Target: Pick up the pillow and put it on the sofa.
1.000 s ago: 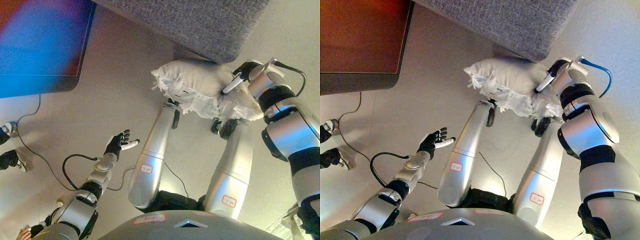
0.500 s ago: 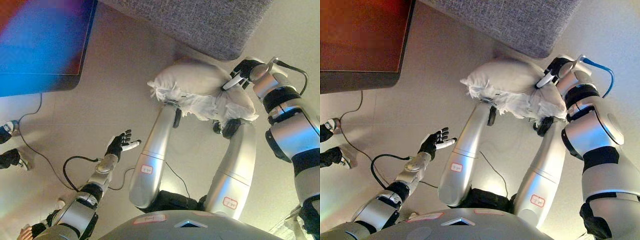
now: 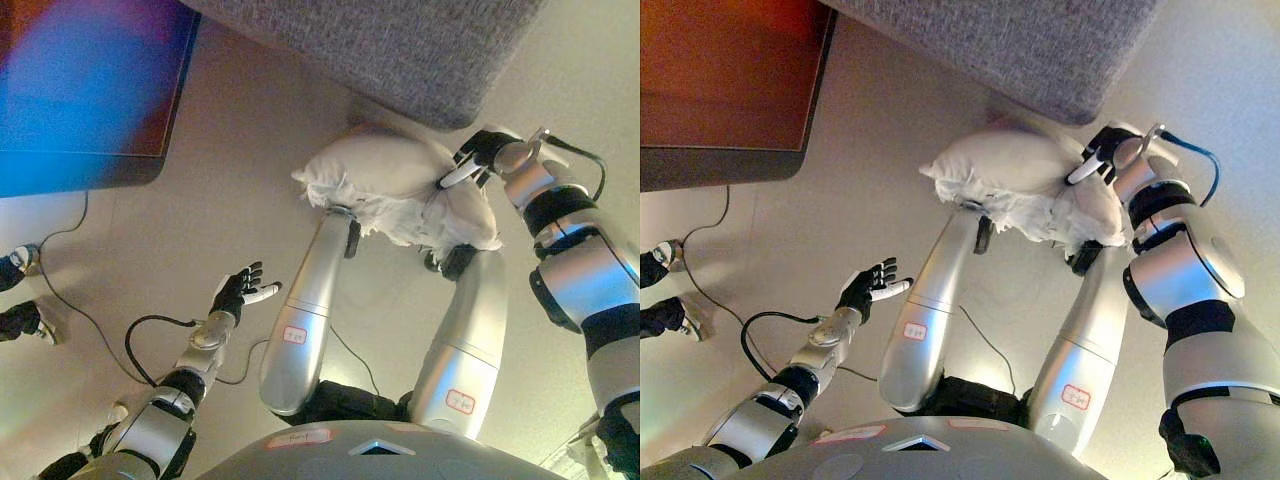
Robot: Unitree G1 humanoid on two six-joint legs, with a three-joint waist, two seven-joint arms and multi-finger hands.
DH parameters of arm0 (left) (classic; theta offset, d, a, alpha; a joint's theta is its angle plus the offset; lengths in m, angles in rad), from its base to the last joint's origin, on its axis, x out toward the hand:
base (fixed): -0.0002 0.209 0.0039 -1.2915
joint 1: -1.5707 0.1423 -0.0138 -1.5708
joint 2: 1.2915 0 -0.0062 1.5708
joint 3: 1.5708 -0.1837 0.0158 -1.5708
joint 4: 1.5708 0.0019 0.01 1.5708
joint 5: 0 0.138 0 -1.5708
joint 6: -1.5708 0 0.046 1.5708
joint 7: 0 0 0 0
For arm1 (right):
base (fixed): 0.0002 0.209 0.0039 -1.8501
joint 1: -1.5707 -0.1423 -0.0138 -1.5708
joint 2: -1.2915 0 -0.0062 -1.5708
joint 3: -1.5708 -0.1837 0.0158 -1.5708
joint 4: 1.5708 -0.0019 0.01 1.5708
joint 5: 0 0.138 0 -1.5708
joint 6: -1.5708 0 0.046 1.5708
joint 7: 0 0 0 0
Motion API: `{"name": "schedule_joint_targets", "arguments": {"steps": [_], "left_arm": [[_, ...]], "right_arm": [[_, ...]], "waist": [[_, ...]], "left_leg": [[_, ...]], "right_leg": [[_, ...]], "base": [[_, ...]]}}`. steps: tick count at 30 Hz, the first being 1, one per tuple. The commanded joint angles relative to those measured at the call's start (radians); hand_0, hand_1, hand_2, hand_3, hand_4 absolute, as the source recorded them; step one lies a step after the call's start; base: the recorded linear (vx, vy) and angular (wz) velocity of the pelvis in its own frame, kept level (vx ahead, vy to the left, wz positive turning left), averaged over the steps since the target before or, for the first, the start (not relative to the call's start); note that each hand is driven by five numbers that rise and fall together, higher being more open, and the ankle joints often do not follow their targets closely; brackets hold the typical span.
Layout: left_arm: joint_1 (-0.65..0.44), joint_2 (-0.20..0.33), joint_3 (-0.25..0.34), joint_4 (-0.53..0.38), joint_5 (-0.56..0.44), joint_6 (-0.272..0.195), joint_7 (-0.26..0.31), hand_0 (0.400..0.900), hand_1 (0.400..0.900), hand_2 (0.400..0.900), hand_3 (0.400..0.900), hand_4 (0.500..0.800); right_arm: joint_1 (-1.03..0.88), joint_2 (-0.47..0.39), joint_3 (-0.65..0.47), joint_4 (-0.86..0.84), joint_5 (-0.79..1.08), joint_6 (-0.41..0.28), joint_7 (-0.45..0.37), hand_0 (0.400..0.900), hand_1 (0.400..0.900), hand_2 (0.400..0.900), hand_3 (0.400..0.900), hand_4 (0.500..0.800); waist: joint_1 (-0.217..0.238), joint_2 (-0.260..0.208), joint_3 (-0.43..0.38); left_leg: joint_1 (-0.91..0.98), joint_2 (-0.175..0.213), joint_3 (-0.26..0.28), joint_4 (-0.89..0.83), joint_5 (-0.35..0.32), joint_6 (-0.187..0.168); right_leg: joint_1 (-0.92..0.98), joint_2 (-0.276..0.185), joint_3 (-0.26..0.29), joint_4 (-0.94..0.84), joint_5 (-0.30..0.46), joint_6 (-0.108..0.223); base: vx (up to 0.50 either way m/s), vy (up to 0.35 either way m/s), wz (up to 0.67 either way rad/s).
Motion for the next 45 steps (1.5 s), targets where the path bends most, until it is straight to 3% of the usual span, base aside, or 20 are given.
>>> {"name": "schedule_joint_targets", "arguments": {"steps": [1,5,14,22,30,35,40,45], "left_arm": [[0.07,0.036,0.039,0.014,-0.016,-0.001,0.008,0.9,0.9,0.9,0.9,0.8],[0.047,0.044,0.057,0.025,0.005,0.024,0.007,0.9,0.9,0.9,0.9,0.8],[0.004,0.064,0.081,0.047,0.045,0.076,-0.017,0.9,0.9,0.9,0.9,0.8],[0.02,0.06,0.093,0.069,0.077,0.096,-0.021,0.9,0.9,0.9,0.9,0.8],[0.053,0.064,0.131,0.082,0.107,0.128,-0.015,0.9,0.9,0.9,0.9,0.8],[0.112,0.066,0.18,0.109,0.169,0.157,-0.022,0.9,0.9,0.9,0.9,0.8],[0.163,0.054,0.207,0.158,0.209,0.16,-0.032,0.9,0.9,0.9,0.9,0.8],[0.202,0.045,0.232,0.202,0.252,0.161,-0.036,0.9,0.9,0.9,0.9,0.8]], "right_arm": [[-0.037,-0.072,-0.025,-0.097,0.062,-0.073,0.041,0.4,0.4,0.4,0.4,0.5],[-0.002,-0.069,-0.039,-0.116,0.075,-0.121,0.064,0.4,0.4,0.4,0.4,0.5],[0.064,-0.091,-0.075,-0.224,0.137,-0.161,0.099,0.4,0.4,0.4,0.4,0.5],[0.127,-0.127,-0.09,-0.349,0.199,-0.145,0.144,0.4,0.4,0.4,0.4,0.5],[0.212,-0.151,-0.109,-0.555,0.253,-0.138,0.248,0.4,0.4,0.4,0.4,0.5],[0.281,-0.19,-0.149,-0.77,0.296,-0.073,0.346,0.4,0.4,0.4,0.4,0.5],[0.3,-0.221,-0.191,-0.84,0.379,-0.013,0.436,0.4,0.4,0.4,0.4,0.5],[0.285,-0.236,-0.23,-0.843,0.448,0.029,0.466,0.4,0.4,0.4,0.4,0.5]], "waist": [[-0.006,-0.005,0.01],[-0.012,-0.031,0.01],[-0.033,-0.076,0.01],[-0.042,-0.12,-0.046],[-0.05,-0.16,-0.121],[-0.062,-0.204,-0.202],[-0.06,-0.232,-0.281],[-0.049,-0.251,-0.349]], "left_leg": [[0.173,0.037,0.009,-0.183,0.041,0.014],[0.294,0.041,0.017,-0.286,0.07,0.003],[0.509,0.044,0.02,-0.49,0.157,-0.002],[0.65,0.035,0.006,-0.635,0.198,-0.006],[0.78,0.067,-0.001,-0.781,0.233,-0.026],[0.878,0.082,-0.002,-0.867,0.245,-0.035],[0.945,0.091,-0.007,-0.933,0.256,-0.041],[0.996,0.094,-0.009,-0.986,0.267,-0.046]], "right_leg": [[0.181,-0.012,-0.045,-0.164,0.059,-0.018],[0.306,-0.026,-0.075,-0.266,0.088,-0.002],[0.526,-0.031,-0.118,-0.48,0.168,0.017],[0.676,-0.008,-0.149,-0.645,0.208,0.036],[0.826,0.023,-0.181,-0.79,0.23,0.043],[0.939,0.055,-0.185,-0.878,0.235,0.046],[1.009,0.077,-0.185,-0.935,0.241,0.049],[1.062,0.089,-0.192,-0.985,0.254,0.054]], "base": [[0.02,-0.02,-0.09],[0.04,-0.036,-0.03],[0.05,-0.042,0.02],[0.09,-0.042,-0.01],[0.1,-0.045,0.01],[0.18,-0.05,-0.01],[0.18,-0.023,0.02],[0.15,-0.009,0.05]]}}
